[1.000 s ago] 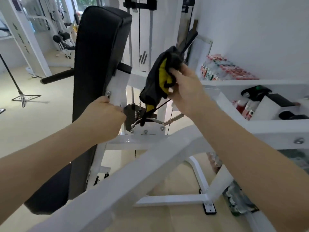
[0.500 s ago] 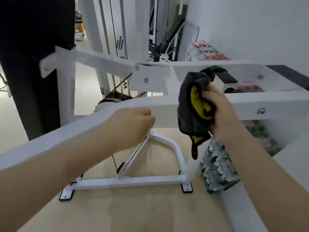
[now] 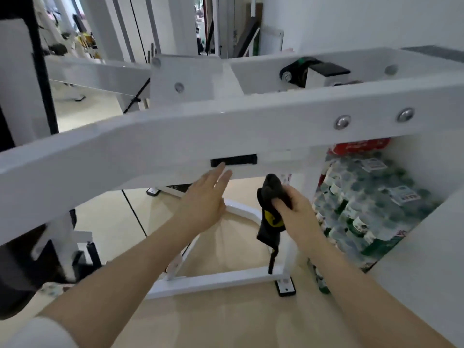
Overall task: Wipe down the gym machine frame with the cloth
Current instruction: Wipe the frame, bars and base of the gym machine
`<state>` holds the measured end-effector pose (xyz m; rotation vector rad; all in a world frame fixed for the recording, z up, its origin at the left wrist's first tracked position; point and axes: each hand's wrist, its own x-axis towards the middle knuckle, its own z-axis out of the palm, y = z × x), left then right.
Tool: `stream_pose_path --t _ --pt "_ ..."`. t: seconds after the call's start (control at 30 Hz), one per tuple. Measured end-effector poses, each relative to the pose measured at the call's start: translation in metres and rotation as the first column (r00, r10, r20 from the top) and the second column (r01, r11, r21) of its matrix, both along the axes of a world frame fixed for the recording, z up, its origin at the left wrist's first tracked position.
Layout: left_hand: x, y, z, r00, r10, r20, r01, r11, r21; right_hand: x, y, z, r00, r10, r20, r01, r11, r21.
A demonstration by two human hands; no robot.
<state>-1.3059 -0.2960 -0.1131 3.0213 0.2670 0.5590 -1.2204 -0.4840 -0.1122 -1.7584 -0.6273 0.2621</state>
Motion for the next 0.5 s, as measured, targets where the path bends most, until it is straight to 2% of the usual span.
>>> stream_pose_path --t 0.1,0.23,0.3,0.4,0.47,0.5 --pt "0.031 0.022 -0.032 0.988 0.017 0.156 -0.035 0.993 0.110 0.023 0.022 -0.035 0.956 -0.131 0.261 0.122 0.991 0.051" --pt "0.053 0.040 -0.064 0.940 -0.010 0.341 -0.077 0.967 0.241 0.052 0.046 -0.066 0.785 -0.273 0.556 0.210 0.962 0.176" --pt "0.059 0.045 -0.078 0.912 -0.016 0.410 -0.122 0.943 0.309 0.068 0.053 -0.075 0.694 -0.312 0.648 0.236 0.950 0.204" --pt "0.067 0.047 -0.092 0.867 0.034 0.497 -0.226 0.916 0.332 0.100 0.052 -0.082 0.543 -0.412 0.731 0.331 0.906 0.265" --pt "0.075 0.044 -0.101 0.852 0.031 0.522 -0.242 0.908 0.341 0.124 0.049 -0.087 0.411 -0.421 0.808 0.430 0.872 0.236" --pt "0.080 0.040 -0.106 0.850 0.004 0.526 -0.231 0.901 0.367 0.136 0.048 -0.090 0.377 -0.393 0.838 0.456 0.867 0.201"
